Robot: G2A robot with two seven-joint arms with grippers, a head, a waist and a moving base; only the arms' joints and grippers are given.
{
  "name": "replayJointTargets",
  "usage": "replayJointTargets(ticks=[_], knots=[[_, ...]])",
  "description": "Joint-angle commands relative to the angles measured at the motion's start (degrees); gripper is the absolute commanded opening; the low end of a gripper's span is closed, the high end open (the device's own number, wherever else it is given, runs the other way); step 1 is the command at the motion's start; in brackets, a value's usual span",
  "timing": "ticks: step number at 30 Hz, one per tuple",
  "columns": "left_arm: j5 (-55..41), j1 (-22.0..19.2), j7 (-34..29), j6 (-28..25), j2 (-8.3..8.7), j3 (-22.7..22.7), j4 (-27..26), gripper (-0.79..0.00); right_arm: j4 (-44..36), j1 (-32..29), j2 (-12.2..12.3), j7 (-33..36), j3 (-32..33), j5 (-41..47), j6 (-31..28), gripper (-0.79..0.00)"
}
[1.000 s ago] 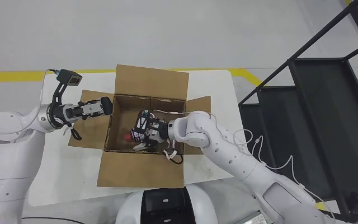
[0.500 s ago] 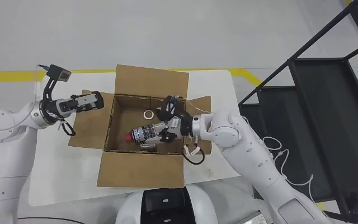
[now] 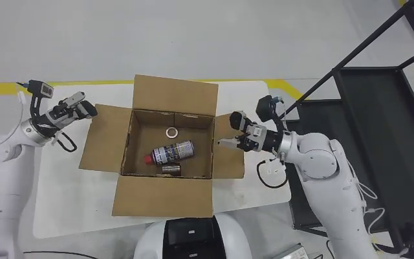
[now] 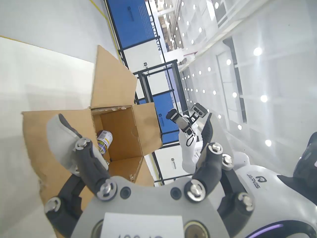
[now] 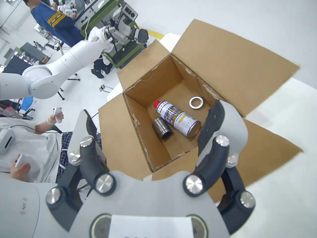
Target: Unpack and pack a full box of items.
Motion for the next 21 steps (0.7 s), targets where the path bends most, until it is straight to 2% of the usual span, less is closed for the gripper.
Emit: replayJointTargets(ticks=[1,6,11,16,21], knots=[[-1.23,-0.21,1.98,-0.24,-0.50,0.99,3.00,0.000,-0.05,-2.12,0.34,-0.69,2.89,0.75,-0.51,0.000],[-1.70,-1.77,2.76,1.80,-1.37,3.28,8.47,0.000,0.28,-6.23,0.92,-2.65,7.64,2.06,-0.77,0.000],[-0.20,-3.81,2.16,3.18,-2.16,5.75,11.60,0.000,1.64,-8.76,1.32,-3.74,9.85,2.64,-0.62,0.000],[-2.04,-4.59,5.18,0.24,-2.66,5.35,14.67,0.000,1.97,-10.37,1.53,-6.14,10.61,3.00,-2.42,0.000],[-3.00,-4.18,6.78,-2.55,-2.15,2.99,16.26,0.000,1.24,-11.95,1.80,-7.84,11.85,2.57,-3.26,0.000]])
